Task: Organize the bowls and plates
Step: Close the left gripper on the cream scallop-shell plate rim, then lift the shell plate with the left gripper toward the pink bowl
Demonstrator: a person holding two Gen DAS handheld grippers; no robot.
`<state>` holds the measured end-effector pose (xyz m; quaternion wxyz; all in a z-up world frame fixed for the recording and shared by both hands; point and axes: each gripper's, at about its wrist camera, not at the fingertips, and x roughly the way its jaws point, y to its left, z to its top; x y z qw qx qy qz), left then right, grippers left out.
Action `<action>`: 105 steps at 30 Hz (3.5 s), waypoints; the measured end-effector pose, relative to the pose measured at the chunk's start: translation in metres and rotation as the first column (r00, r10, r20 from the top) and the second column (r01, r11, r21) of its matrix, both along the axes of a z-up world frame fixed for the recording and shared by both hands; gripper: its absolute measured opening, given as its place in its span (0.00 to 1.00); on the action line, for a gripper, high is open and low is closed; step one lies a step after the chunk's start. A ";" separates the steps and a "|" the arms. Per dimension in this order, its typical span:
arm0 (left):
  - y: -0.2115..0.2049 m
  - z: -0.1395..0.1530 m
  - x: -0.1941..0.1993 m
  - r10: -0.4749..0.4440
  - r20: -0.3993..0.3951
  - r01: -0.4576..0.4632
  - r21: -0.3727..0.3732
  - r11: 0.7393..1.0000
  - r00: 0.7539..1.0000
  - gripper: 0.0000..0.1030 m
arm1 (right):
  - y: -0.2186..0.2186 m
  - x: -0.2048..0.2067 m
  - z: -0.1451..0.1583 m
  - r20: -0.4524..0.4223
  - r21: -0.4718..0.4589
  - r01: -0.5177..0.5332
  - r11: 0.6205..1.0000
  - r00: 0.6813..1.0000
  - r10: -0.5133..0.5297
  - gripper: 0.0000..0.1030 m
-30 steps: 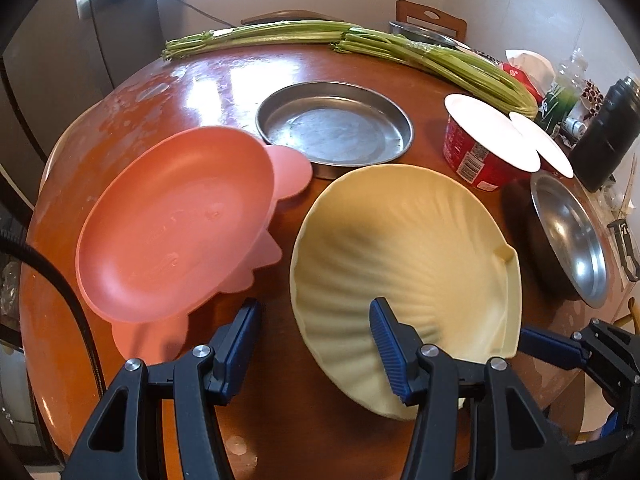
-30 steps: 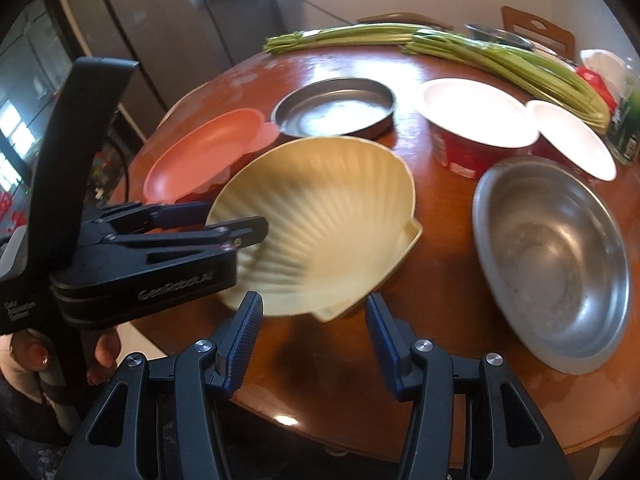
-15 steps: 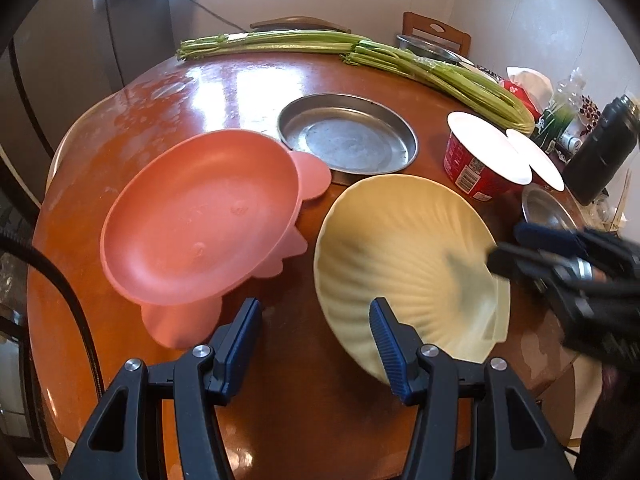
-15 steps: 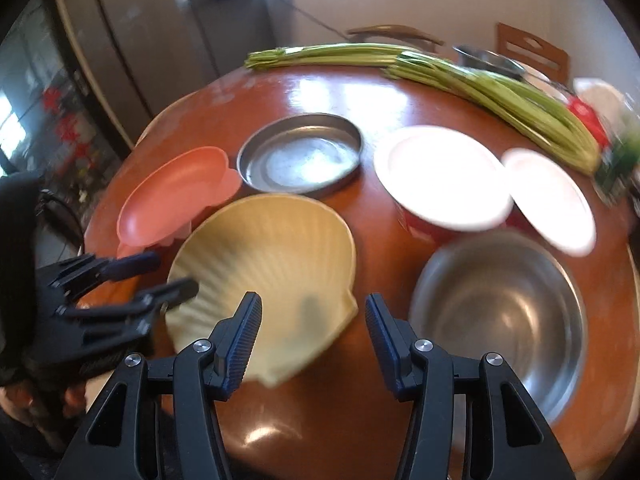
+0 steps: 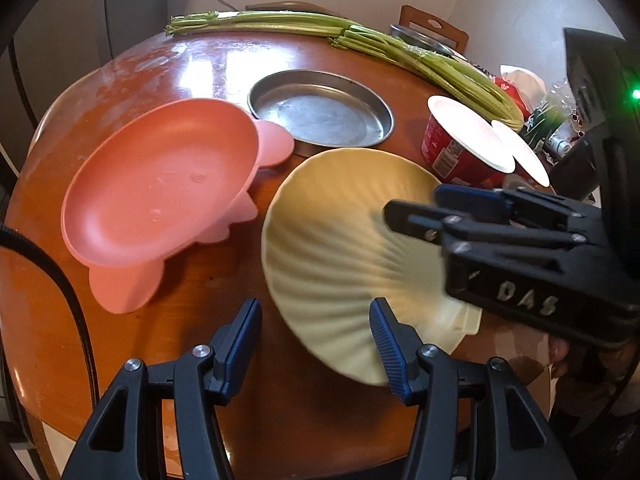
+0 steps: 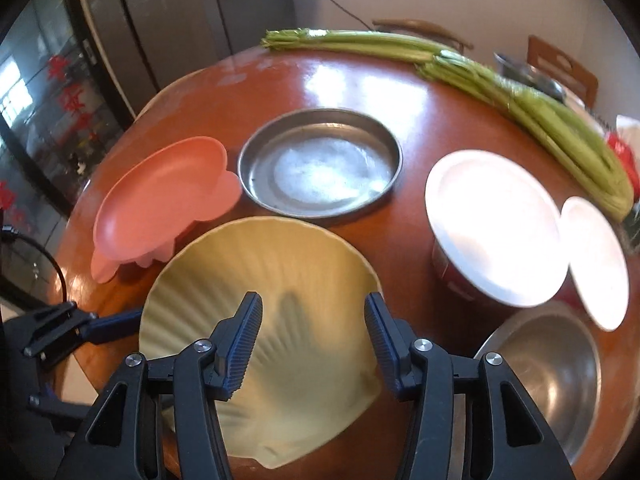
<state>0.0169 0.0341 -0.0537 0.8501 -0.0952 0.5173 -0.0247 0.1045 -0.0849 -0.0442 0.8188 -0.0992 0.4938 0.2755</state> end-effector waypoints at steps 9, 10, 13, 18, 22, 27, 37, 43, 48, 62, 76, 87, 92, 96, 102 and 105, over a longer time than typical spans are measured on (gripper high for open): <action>-0.011 -0.001 0.004 -0.021 0.016 0.021 -0.034 0.999 1.000 0.54 | 0.004 -0.014 0.005 -0.042 0.066 -0.035 0.997 0.998 0.037 0.49; -0.011 -0.001 0.004 -0.017 0.016 0.018 -0.034 0.999 1.000 0.54 | 0.004 -0.014 0.006 -0.037 0.060 -0.029 0.998 0.999 0.031 0.49; -0.008 0.000 0.003 -0.006 0.014 0.006 -0.028 1.000 1.000 0.54 | -0.001 -0.014 0.009 -0.027 0.063 -0.007 0.998 1.000 0.008 0.49; -0.002 0.000 -0.001 0.013 0.010 -0.012 -0.033 0.999 1.000 0.54 | -0.009 -0.009 0.021 0.045 0.027 0.024 0.999 0.999 -0.025 0.49; 0.001 0.002 -0.004 0.021 0.018 -0.020 -0.043 0.999 1.000 0.54 | -0.002 0.000 0.014 0.040 -0.046 -0.004 0.999 0.999 0.006 0.49; 0.002 0.000 -0.002 0.028 0.008 -0.027 -0.047 0.999 1.000 0.54 | 0.007 0.010 0.008 0.059 -0.106 -0.008 0.994 0.998 0.014 0.49; -0.003 0.000 0.000 0.003 0.013 -0.002 -0.050 0.999 1.000 0.54 | 0.005 0.022 -0.008 -0.021 -0.134 -0.015 0.991 1.000 0.012 0.49; -0.004 0.001 0.004 0.011 0.021 -0.009 -0.074 0.997 1.000 0.53 | -0.009 0.018 -0.003 -0.055 -0.043 0.019 0.999 0.998 -0.021 0.51; -0.001 0.009 0.002 0.029 0.044 -0.026 -0.060 0.998 0.999 0.53 | -0.020 0.009 0.008 -0.069 0.032 0.046 0.998 0.997 -0.043 0.51; 0.025 0.038 0.001 0.098 0.091 -0.097 -0.018 0.995 0.991 0.53 | -0.001 -0.003 0.046 -0.005 0.127 -0.003 0.992 1.000 0.003 0.51; 0.075 0.062 0.005 0.170 0.136 -0.170 -0.008 0.985 0.976 0.53 | 0.054 0.003 0.071 0.047 0.117 -0.089 0.989 0.995 0.084 0.51; 0.116 0.086 0.023 0.177 0.153 -0.186 0.046 0.981 0.972 0.53 | 0.111 0.026 0.087 0.050 0.093 -0.153 0.984 0.988 0.149 0.51; 0.131 0.077 0.027 0.187 0.132 -0.190 0.010 0.982 0.973 0.53 | 0.124 0.034 0.080 0.023 0.085 -0.154 0.984 0.988 0.152 0.51; 0.139 0.066 0.026 0.194 0.107 -0.193 -0.019 0.981 0.975 0.53 | 0.134 0.039 0.071 -0.009 0.074 -0.153 0.985 0.988 0.155 0.51; 0.143 0.049 0.030 0.181 0.058 -0.179 -0.036 0.983 0.982 0.53 | 0.142 0.040 0.059 -0.031 0.031 -0.166 0.986 0.985 0.167 0.51; 0.141 0.043 0.030 0.177 0.044 -0.176 -0.026 0.984 0.983 0.53 | 0.145 0.037 0.055 -0.034 0.010 -0.172 0.985 0.984 0.172 0.51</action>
